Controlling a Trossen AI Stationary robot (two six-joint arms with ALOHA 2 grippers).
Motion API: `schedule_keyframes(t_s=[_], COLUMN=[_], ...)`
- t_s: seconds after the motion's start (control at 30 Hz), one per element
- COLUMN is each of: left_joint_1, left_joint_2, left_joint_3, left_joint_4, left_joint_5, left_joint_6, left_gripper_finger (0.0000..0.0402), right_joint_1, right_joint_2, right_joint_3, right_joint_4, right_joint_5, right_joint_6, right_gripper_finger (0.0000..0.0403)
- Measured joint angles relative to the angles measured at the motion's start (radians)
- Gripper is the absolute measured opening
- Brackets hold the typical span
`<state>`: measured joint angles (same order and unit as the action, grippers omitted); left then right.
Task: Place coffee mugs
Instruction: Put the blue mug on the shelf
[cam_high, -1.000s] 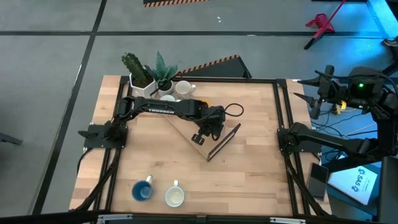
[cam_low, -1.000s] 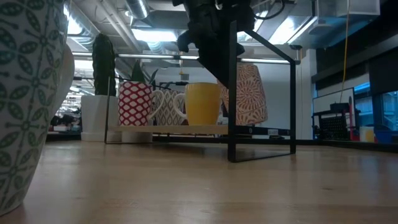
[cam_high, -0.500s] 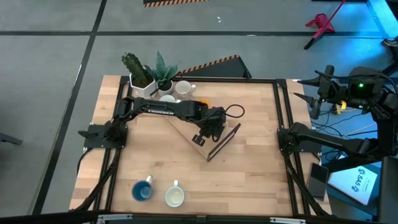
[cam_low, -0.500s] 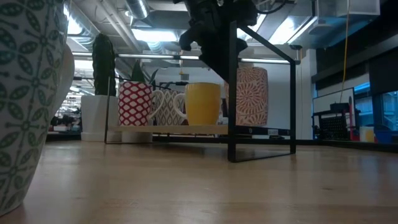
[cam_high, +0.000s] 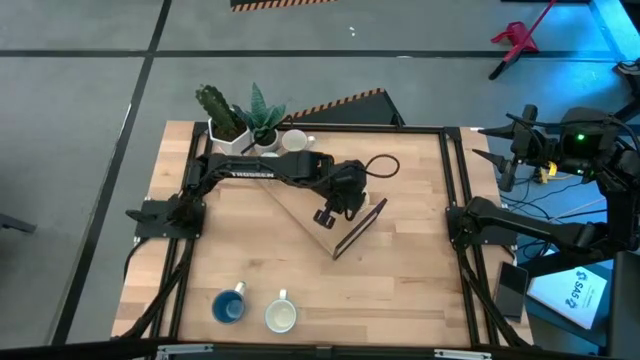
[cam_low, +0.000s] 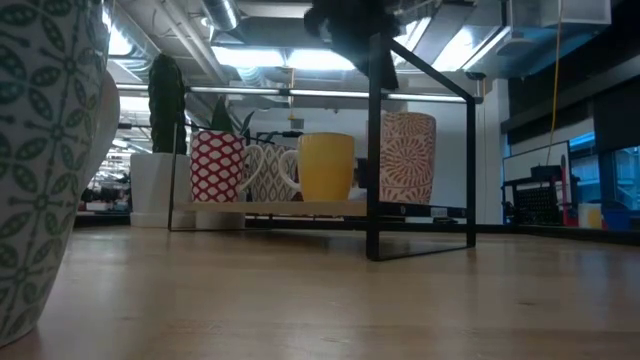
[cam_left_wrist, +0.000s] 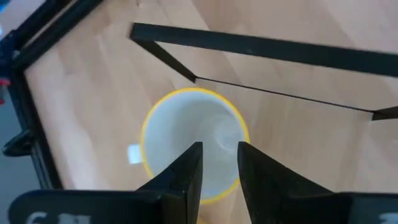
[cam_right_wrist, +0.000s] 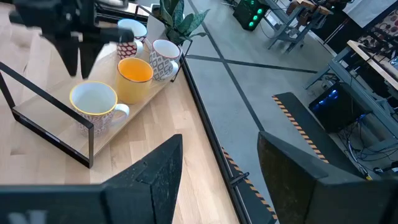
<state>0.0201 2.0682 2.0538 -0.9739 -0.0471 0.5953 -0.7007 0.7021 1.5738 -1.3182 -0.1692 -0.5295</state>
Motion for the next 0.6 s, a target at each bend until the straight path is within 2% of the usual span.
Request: schedule_keyframes(t_s=[0.13, 0.23, 0.33, 0.43, 0.53, 0.6], left_joint_1=[-0.013, -0.044, -0.102, -0.198, -0.344, -0.443], left_joint_2=[0.0, -0.007, -0.041, -0.116, -0.187, -0.233], left_joint_3=[0.115, 0.215, 0.296, 0.275, 0.241, 0.167], left_joint_4=[-0.164, -0.4, -0.591, -0.575, -0.597, -0.591], left_joint_5=[0.007, 0.056, 0.059, 0.053, -0.073, -0.165], left_joint_6=[-0.11, -0.238, -0.415, -0.638, -0.861, -0.984], left_gripper_finger=[0.0095, 0.0095, 0.0093, 0.0092, 0.0091, 0.0091], right_joint_1=[0.0, 0.0, 0.0, 0.0, 0.0, 0.0], right_joint_2=[0.0, 0.0, 0.0, 0.0, 0.0, 0.0], right_joint_3=[0.0, 0.0, 0.0, 0.0, 0.0, 0.0], right_joint_4=[0.0, -0.001, -0.001, -0.001, -0.001, -0.001], right_joint_5=[0.0, -0.001, -0.007, -0.008, -0.008, -0.008], right_joint_6=[-0.002, -0.002, -0.002, -0.002, -0.003, -0.008], right_gripper_finger=[0.0195, 0.0195, 0.0195, 0.0195, 0.0195, 0.0195])
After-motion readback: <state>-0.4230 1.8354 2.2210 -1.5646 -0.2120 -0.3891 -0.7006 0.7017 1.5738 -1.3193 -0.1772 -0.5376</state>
